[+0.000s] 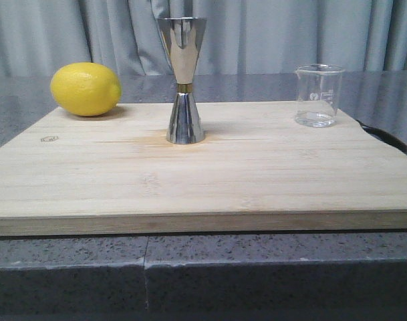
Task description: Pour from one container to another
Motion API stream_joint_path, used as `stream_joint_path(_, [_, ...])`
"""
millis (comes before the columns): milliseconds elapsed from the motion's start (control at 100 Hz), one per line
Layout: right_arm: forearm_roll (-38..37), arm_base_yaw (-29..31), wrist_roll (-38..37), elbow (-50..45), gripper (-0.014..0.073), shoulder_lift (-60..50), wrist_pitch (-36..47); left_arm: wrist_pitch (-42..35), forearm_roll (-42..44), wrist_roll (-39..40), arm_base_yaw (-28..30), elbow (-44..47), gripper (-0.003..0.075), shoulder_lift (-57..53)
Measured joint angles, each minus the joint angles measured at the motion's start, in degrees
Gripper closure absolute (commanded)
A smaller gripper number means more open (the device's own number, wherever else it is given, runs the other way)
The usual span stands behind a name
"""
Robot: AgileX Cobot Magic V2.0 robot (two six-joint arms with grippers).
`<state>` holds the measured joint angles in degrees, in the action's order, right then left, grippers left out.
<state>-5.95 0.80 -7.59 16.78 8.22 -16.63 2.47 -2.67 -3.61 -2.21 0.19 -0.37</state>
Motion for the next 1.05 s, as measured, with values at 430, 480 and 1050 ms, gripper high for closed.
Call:
stream_joint_path(430, [2.9,0.7,0.0,-18.2,0.0665,-8.7,13.3,0.0,0.0,0.0,0.0,0.0,0.0739,0.0])
stream_joint_path(480, [3.1,0.7,0.0,-18.4,0.0665,-8.7,13.9,0.0,0.0,0.0,0.0,0.0,0.0739,0.0])
stream_joint_path(1050, [3.2,0.7,0.0,-18.4,0.0665,-8.7,15.6,0.0,0.0,0.0,0.0,0.0,0.0739,0.0])
